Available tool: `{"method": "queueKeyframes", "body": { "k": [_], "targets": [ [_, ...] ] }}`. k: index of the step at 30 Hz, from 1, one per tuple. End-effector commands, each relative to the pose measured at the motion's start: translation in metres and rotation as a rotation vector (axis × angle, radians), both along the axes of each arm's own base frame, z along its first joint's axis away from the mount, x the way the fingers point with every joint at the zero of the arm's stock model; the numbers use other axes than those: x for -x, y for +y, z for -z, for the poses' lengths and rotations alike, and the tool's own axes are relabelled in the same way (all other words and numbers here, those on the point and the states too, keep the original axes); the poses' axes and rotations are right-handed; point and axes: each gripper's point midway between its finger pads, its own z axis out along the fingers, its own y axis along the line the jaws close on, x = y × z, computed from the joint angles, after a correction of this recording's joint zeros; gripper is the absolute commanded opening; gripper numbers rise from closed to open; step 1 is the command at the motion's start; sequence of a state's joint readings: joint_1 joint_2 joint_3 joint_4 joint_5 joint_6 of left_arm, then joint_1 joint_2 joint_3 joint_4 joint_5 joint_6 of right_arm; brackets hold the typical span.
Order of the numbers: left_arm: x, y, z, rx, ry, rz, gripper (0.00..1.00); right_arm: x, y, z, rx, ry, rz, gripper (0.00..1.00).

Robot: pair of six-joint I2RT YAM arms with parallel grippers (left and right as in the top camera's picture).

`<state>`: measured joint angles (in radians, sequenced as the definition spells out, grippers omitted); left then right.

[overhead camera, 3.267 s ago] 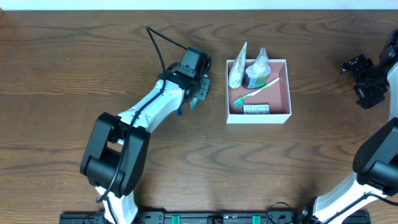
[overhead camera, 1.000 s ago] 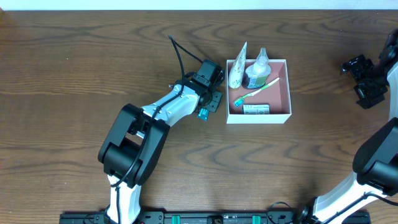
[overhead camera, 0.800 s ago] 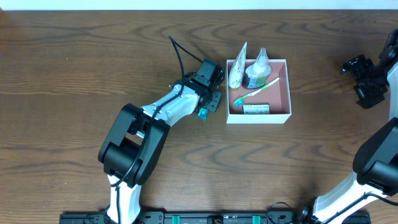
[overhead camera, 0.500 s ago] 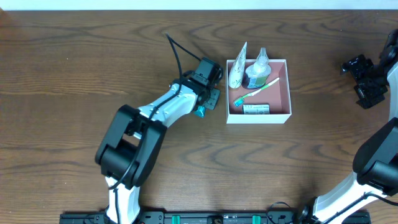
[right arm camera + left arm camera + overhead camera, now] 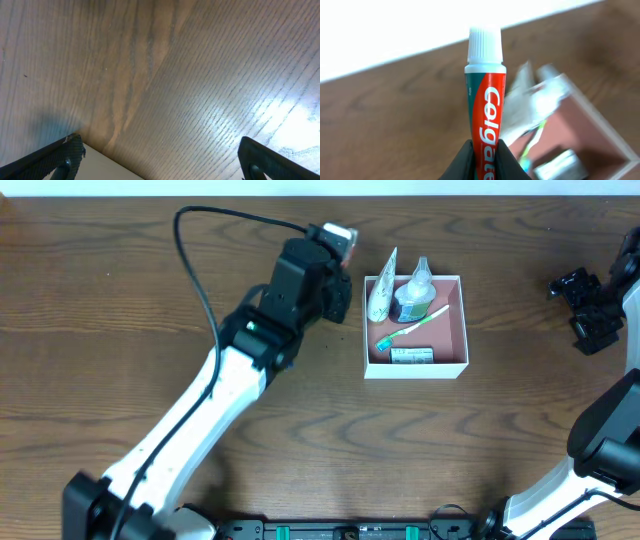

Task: Pack container
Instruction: 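Carry the toothpaste tube into the box and release it, then move the left gripper back over the blue razor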

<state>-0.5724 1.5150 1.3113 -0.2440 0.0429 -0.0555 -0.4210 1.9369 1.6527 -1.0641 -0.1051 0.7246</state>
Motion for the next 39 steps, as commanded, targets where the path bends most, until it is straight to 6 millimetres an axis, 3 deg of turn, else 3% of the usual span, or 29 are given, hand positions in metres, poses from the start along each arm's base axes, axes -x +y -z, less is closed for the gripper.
{"method": "queueKeyframes", "body": {
  "k": [1,6,12,16,18,19,26,32,36,39],
  "targets": [
    [0.015,-0.029,-0.006,0.015,-0.019,0.064,0.13,0.000,0.000,0.000,-0.003,0.001,0.010,0.99],
    [0.031,-0.073,0.014,0.003,-0.008,0.159,0.13,0.000,0.000,0.000,-0.003,0.001,0.010,0.99],
    [0.032,-0.107,0.062,-0.039,0.041,0.209,0.13,0.000,0.000,0.000,-0.003,0.001,0.010,0.99],
    [0.031,-0.116,0.091,-0.070,0.078,0.220,0.13,0.000,0.000,0.000,-0.003,0.001,0.010,0.99],
    [0.030,-0.117,0.103,-0.084,0.095,0.221,0.25,0.000,0.000,0.000,-0.003,0.001,0.010,0.99],
    [0.029,-0.117,0.107,-0.089,0.100,0.221,0.26,0.000,0.000,0.000,-0.003,0.001,0.010,0.99],
    [0.029,-0.117,0.102,-0.086,0.089,0.222,0.30,0.000,0.001,0.000,-0.003,0.001,0.008,0.99],
    [0.032,-0.105,0.072,-0.106,0.024,0.217,0.43,0.001,-0.002,0.000,-0.003,0.001,0.017,0.99],
    [0.027,-0.059,0.041,-0.203,-0.039,0.042,0.47,0.001,-0.002,0.000,-0.003,0.001,0.016,0.99],
    [0.024,-0.010,0.035,-0.332,-0.045,-0.114,0.47,0.001,-0.002,0.000,-0.003,0.001,0.016,0.99]
  ]
}}
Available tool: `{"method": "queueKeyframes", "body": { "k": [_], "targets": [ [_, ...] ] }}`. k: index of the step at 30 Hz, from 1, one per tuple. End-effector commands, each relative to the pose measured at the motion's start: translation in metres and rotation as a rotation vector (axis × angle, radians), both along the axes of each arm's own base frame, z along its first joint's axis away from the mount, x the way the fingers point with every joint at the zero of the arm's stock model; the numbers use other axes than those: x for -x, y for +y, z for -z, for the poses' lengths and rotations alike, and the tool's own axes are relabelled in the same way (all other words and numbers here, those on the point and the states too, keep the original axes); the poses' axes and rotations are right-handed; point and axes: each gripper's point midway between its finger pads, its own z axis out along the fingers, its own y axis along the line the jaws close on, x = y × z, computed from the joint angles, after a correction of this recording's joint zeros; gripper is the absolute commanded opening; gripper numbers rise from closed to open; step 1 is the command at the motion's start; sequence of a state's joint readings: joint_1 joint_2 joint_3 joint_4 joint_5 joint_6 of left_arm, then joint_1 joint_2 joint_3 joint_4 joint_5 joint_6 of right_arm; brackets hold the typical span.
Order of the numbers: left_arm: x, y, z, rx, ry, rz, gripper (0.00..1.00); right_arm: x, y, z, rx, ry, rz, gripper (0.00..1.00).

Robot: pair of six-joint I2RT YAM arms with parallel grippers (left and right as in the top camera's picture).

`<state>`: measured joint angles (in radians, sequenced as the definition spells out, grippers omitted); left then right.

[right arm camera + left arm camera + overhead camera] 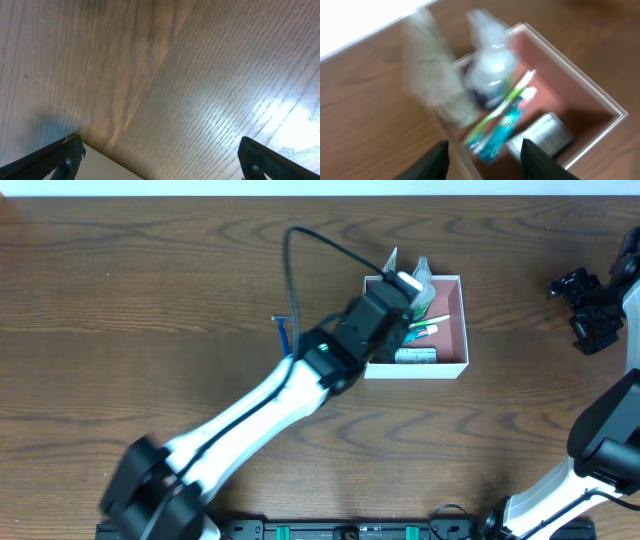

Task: Pack container
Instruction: 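Move the left gripper back over the blue razor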

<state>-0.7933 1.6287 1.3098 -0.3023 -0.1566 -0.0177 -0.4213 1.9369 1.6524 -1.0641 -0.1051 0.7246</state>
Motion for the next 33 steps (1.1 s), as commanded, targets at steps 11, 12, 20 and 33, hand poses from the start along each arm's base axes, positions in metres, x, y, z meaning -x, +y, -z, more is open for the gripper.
{"method": "queueKeyframes", "body": {
  "k": [11,12,20,33],
  "targets": [
    [-0.027,0.206,0.049,-0.110,0.206,-0.780,0.58,0.001,-0.002,0.000,-0.003,0.001,0.016,0.99],
    [-0.028,0.212,0.053,-0.097,0.232,-0.792,0.58,0.001,-0.002,0.000,-0.003,0.001,0.016,0.99],
    [-0.039,0.232,0.103,0.010,0.436,-0.843,0.58,0.001,-0.002,0.000,-0.003,0.001,0.016,0.99],
    [-0.039,0.205,0.165,0.002,0.572,-0.816,0.58,0.001,-0.002,0.000,-0.003,0.001,0.016,0.99]
  ]
}}
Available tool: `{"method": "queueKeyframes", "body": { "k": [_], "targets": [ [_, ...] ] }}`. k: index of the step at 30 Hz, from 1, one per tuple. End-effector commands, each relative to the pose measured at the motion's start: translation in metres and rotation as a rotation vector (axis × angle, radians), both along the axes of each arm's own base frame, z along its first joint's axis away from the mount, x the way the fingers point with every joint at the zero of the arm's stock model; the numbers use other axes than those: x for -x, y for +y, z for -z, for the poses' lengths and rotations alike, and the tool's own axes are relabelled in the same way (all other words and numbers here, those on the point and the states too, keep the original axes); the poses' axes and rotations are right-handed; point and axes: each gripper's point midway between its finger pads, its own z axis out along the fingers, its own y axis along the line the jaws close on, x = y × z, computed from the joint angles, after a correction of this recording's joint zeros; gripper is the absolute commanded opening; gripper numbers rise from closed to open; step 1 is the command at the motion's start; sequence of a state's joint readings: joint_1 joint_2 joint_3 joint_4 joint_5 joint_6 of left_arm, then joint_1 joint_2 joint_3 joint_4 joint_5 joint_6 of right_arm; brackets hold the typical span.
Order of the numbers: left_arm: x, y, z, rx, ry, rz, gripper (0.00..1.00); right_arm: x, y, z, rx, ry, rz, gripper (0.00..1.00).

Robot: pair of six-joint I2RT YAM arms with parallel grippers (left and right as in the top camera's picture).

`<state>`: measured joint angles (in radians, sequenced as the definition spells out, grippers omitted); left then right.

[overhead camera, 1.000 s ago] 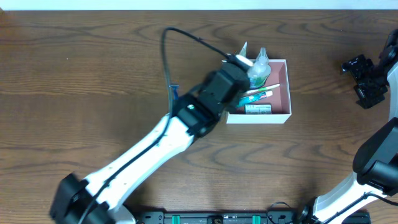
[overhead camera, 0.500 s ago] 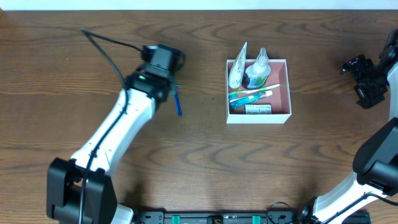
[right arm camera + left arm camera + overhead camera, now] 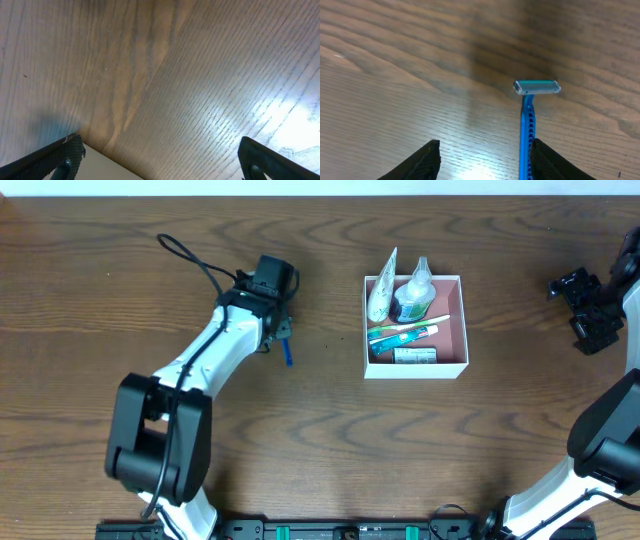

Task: Pack container
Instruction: 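Move the left gripper back over the blue razor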

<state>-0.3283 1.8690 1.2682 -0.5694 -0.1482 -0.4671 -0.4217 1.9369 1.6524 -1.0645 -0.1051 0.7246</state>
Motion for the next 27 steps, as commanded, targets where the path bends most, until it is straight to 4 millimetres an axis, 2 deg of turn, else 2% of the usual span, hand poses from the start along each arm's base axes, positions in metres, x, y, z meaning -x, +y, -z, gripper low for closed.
{"method": "queueKeyframes", "body": {
  "k": [1,9,27],
  "targets": [
    [0.003,-0.009,0.016,0.052,0.038,-0.004,0.58,0.001,-0.002,0.000,-0.003,0.000,0.016,0.99],
    [0.007,-0.013,0.036,0.065,0.087,0.002,0.58,0.001,-0.002,0.000,-0.003,0.000,0.016,0.99],
    [0.010,-0.018,0.049,0.057,0.112,0.015,0.58,0.001,-0.002,0.000,-0.003,0.000,0.016,0.99]
  ]
}}
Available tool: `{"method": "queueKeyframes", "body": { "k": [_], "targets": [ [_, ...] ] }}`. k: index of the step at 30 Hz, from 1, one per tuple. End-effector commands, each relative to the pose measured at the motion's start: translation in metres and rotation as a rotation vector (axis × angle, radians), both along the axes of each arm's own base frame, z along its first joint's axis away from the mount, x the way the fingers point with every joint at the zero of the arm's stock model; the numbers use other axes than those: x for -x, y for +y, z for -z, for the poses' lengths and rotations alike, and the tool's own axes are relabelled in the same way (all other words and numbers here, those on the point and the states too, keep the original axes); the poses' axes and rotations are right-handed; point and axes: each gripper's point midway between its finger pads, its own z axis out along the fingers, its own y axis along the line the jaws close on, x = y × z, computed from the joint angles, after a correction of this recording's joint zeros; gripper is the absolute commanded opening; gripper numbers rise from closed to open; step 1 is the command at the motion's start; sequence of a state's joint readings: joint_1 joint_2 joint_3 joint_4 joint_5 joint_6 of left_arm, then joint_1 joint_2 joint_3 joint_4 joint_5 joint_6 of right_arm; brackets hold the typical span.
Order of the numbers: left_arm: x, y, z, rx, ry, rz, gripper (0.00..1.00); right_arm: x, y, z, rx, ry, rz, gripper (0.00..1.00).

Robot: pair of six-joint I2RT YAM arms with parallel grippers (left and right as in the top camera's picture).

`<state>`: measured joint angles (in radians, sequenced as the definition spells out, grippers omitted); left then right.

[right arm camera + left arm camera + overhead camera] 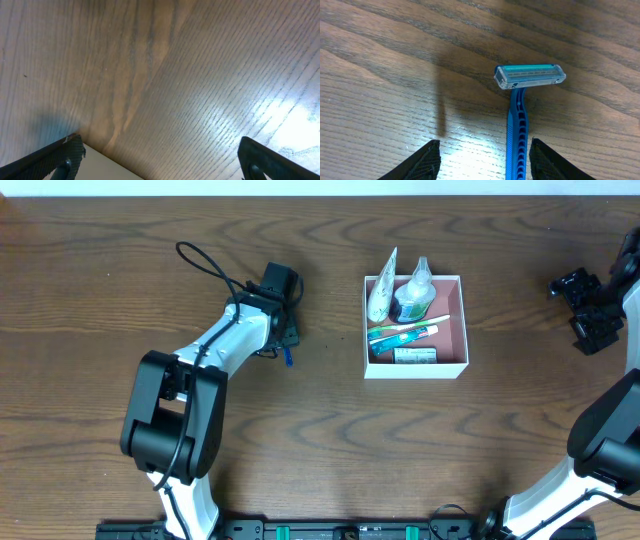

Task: Pack container
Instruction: 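Move the left gripper back over the blue razor, then grasp the blue razor handle with the left gripper and lift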

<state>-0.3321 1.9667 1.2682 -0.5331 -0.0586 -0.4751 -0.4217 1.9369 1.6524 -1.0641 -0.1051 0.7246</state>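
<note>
A blue razor lies flat on the wooden table, its head pointing away in the left wrist view. My left gripper is open low over it, with the handle between the fingers, nearer the right one. From overhead only the razor's handle end shows below the left gripper. The white container with a pink floor holds a toothpaste tube, a green toothbrush, a bottle, a sachet and a small flat item. My right gripper is open at the far right.
The left arm's black cable loops over the table behind the left gripper. In the right wrist view only bare wood and a pale table edge show between the right gripper's fingers.
My left gripper has come down closer to the razor, whose head now looks larger and nearer in the wrist view. It is still open. The right arm has not moved.
My left gripper was shut on a toothpaste tube just left of the container. Then it was open over the container with the tube lying inside. Then it was open above the blue razor on the table, and now it is lower around the handle.
</note>
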Motion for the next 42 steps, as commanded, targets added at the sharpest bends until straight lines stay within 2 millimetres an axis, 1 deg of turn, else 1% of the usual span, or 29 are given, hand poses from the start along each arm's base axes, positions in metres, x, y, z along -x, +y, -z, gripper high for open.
{"method": "queueKeyframes", "body": {
  "k": [1,7,13,15,17,19,21,27,30,36,37,38,40,42],
  "targets": [
    [0.006,-0.003,0.012,-0.008,0.030,-0.002,0.58,0.001,-0.002,0.000,-0.003,0.001,0.016,0.99],
    [0.009,-0.008,0.021,-0.014,0.045,0.012,0.58,0.001,-0.002,0.000,-0.003,0.001,0.016,0.99],
    [0.009,-0.009,0.021,-0.014,0.043,0.016,0.58,0.001,-0.002,0.000,-0.003,0.001,0.016,0.99],
    [0.008,-0.009,0.021,-0.013,0.041,0.016,0.56,0.001,-0.002,0.000,-0.003,0.001,0.016,0.99],
    [0.008,-0.010,0.021,-0.012,0.039,0.016,0.45,0.001,-0.002,0.000,-0.003,0.001,0.016,0.99],
    [0.008,-0.010,0.021,-0.012,0.039,0.016,0.29,0.001,-0.002,0.000,-0.003,0.001,0.016,0.99],
    [0.008,-0.010,0.021,-0.012,0.039,0.016,0.19,0.001,-0.002,0.000,-0.003,0.001,0.016,0.99],
    [0.006,-0.009,0.019,-0.015,0.032,0.020,0.19,0.001,-0.002,0.000,-0.003,0.001,0.016,0.99],
    [0.000,-0.012,0.008,-0.014,0.004,0.053,0.19,0.001,-0.002,0.000,-0.003,0.001,0.016,0.99],
    [-0.015,-0.017,-0.040,0.016,-0.104,0.076,0.19,0.001,-0.002,0.000,-0.003,0.001,0.016,0.99],
    [-0.016,-0.017,-0.046,0.020,-0.118,0.076,0.13,0.001,-0.002,0.000,-0.003,0.001,0.016,0.99],
    [-0.016,-0.018,-0.053,0.025,-0.133,0.076,0.11,0.001,-0.002,0.000,-0.003,0.001,0.016,0.99],
    [-0.017,-0.018,-0.061,0.031,-0.152,0.076,0.11,0.001,-0.002,0.000,-0.003,0.001,0.016,0.99],
    [-0.017,-0.018,-0.062,0.032,-0.154,0.075,0.11,0.001,-0.002,0.000,-0.003,0.001,0.016,0.99]
  ]
}}
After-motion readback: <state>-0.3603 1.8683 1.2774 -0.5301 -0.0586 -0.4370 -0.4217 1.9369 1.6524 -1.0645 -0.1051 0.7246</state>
